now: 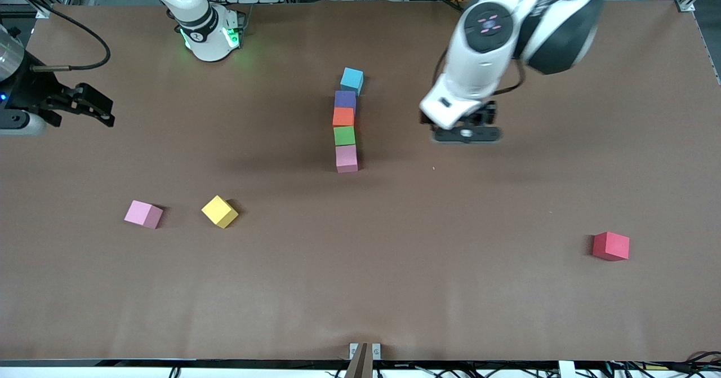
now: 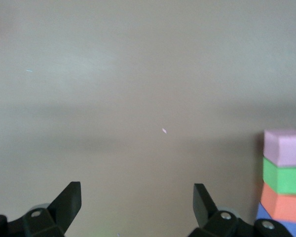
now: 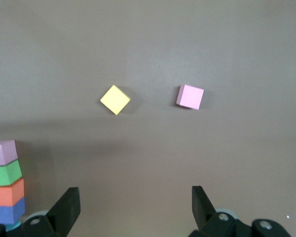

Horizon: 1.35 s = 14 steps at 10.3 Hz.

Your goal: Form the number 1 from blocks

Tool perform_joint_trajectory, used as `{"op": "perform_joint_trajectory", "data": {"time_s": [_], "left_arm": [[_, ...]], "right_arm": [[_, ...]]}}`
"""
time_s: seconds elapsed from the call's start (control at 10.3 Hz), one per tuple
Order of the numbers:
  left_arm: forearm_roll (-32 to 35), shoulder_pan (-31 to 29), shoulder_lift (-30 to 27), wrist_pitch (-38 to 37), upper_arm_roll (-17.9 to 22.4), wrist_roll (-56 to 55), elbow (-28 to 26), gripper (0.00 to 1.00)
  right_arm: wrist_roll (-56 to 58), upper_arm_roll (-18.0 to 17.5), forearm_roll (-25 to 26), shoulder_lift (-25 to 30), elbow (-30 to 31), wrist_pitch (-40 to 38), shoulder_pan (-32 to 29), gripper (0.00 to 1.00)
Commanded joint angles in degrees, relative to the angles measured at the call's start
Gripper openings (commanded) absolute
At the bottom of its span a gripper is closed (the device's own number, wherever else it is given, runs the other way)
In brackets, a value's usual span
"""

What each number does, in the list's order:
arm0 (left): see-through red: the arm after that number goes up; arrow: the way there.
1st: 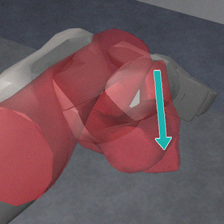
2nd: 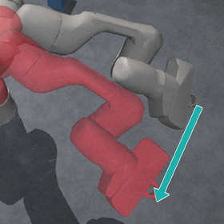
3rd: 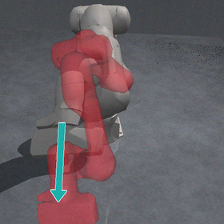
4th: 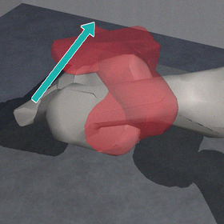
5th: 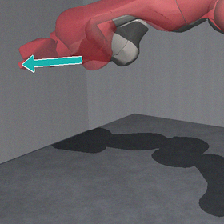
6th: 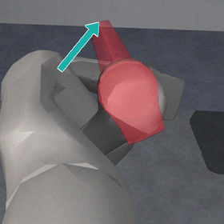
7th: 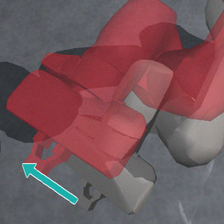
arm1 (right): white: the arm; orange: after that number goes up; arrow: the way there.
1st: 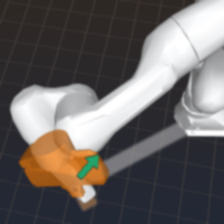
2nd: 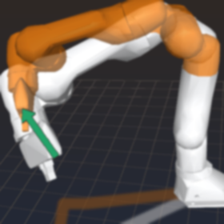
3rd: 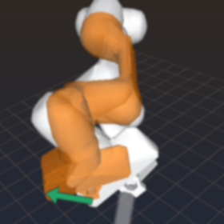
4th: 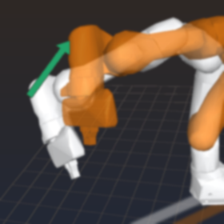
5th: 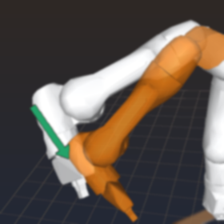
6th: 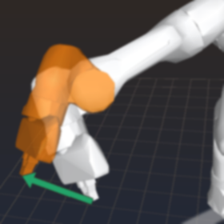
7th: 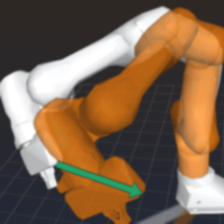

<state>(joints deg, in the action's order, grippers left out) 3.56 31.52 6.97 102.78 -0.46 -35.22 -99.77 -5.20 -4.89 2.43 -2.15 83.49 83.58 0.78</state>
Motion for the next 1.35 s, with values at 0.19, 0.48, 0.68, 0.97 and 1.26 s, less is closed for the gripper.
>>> {"op": "perform_joint_trajectory", "data": {"time_s": [0.19,0.48,0.68,0.97,1.26], "left_arm": [[3.56,-10.32,-7.92,-2.23,-0.77,-1.97,-0.43,1.0],[2.51,-23.89,-7.41,-2.23,-9.76,8.53,4.21,1.0],[-0.47,-27.04,-8.02,-2.32,-10.02,14.12,5.72,1.0],[-4.09,-25.01,-10.65,-4.67,-2.27,14.3,7.04,1.0],[-4.61,-25.8,-10.4,-10.64,-0.69,14.47,12.47,1.0]], "right_arm": [[0.19,-0.21,1.0,0.57,-0.69,-1.49,1.24,1.0],[0.1,-0.12,1.0,0.48,-0.6,-1.05,1.24,1.0],[0.1,-0.12,1.0,0.48,-0.52,-1.14,1.15,1.0],[0.19,-0.03,0.91,0.48,-0.52,-1.14,0.98,1.0],[0.27,0.14,0.56,0.48,-0.52,-1.14,0.71,1.0]]}}
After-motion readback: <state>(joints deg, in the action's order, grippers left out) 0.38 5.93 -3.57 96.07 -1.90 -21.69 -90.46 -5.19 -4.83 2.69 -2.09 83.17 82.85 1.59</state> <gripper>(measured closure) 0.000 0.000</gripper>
